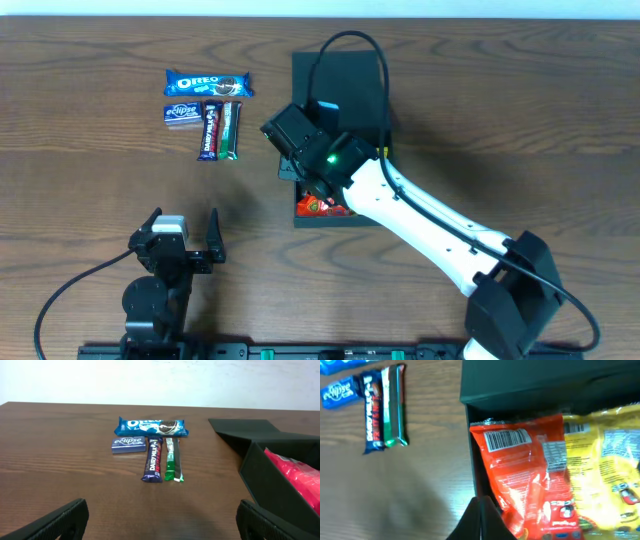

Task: Pack container
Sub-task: 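Lower the red bag into the box beside the yellow bag, release, then withdraw the right gripper up and away from the box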

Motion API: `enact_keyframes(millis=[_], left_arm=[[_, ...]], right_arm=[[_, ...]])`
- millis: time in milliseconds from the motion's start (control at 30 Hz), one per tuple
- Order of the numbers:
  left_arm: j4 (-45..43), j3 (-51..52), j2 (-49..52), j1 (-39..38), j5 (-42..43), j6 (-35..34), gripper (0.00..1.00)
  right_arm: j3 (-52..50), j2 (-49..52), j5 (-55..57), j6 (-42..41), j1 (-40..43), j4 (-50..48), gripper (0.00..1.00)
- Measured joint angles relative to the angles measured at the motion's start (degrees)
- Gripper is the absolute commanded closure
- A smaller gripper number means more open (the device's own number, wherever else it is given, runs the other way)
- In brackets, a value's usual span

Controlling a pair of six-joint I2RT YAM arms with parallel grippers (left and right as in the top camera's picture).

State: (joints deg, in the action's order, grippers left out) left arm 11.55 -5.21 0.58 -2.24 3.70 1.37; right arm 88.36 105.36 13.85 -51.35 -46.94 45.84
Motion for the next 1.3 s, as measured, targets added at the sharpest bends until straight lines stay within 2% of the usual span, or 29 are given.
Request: enact_keyframes(millis=[233,433,633,833,1067,1300], left_arm=[[0.0,0.0,0.0,0.0,0.0,0.0,0.05],[0.0,0.0,0.0,0.0,0.0,0.0,0.04],[0.0,0.0,0.0,0.0,0.0,0.0,0.04],[0.0,0.0,0.0,0.0,0.0,0.0,0.05],[-0.02,0.0,0.0,0.0,0.0,0.0,0.05],[0.0,0.0,0.0,0.0,0.0,0.0,0.05]], right_arm=[[-4.37,0.07,-0.11,3.52,2.23,0.11,0.99],[-10.05,1.7,-1.79,6.03,3.26,-7.5,0.99],[-10.54,7.04,-3.78,8.46,3.32,-11.15,0.99],[-9.77,7.76,-4.26,10.16,3.43,-11.34,0.99],[-6.97,6.71,-5.33,14.12,4.44,-7.58,0.99],[-5.16,-6.82,-2.21,18.21,11.08,3.23,0.99]])
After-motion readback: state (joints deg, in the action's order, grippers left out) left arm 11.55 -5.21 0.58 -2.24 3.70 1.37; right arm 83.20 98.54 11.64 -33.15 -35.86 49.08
